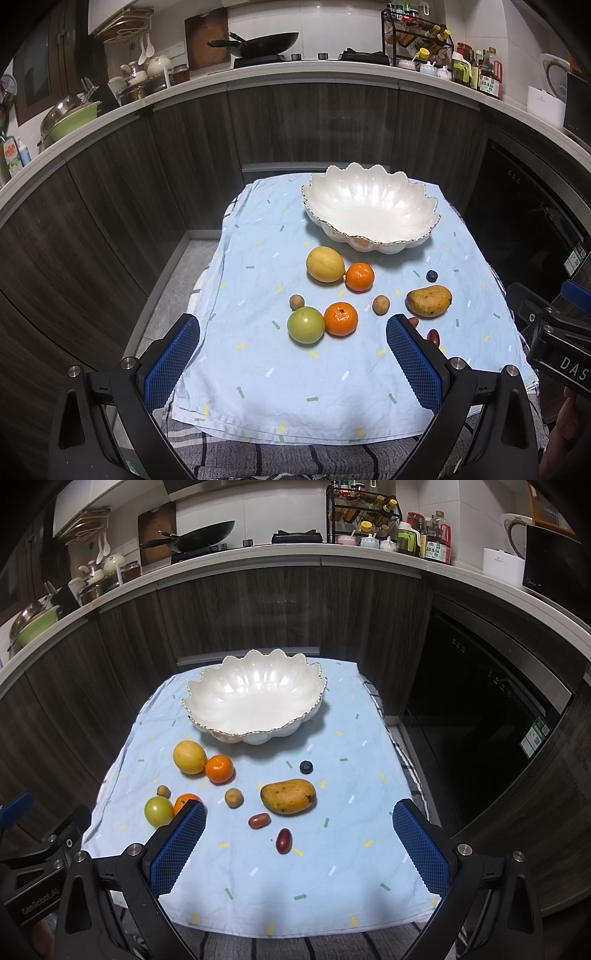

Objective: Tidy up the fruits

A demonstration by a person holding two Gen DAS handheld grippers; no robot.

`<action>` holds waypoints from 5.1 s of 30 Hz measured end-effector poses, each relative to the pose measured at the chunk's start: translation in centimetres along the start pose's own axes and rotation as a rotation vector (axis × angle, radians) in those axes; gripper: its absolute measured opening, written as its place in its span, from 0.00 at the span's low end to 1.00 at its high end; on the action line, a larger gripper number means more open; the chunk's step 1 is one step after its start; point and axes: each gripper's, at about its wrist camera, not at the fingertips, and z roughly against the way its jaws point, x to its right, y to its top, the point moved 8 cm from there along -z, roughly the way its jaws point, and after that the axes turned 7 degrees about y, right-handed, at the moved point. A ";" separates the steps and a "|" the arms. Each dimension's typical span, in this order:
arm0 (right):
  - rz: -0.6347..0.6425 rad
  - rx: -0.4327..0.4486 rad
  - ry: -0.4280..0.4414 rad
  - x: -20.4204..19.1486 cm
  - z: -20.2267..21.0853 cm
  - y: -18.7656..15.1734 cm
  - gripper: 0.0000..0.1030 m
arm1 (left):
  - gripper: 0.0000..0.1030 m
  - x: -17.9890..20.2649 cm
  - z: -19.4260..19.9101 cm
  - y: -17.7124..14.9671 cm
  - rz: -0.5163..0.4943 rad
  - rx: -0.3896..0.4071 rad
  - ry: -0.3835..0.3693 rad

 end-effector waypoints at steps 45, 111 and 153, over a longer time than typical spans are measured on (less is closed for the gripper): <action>-0.007 -0.010 0.000 0.2 -0.6 -0.2 1.00 | 1.00 0.2 -0.9 -0.4 -0.001 -0.009 0.003; 0.020 -0.175 -0.001 -0.7 -9.7 -1.7 0.87 | 0.96 1.5 -9.5 -0.8 -0.093 -0.100 -0.014; 0.027 -0.389 -0.052 -0.6 -16.7 -7.4 0.48 | 0.81 3.7 -17.8 -5.6 -0.234 -0.203 -0.110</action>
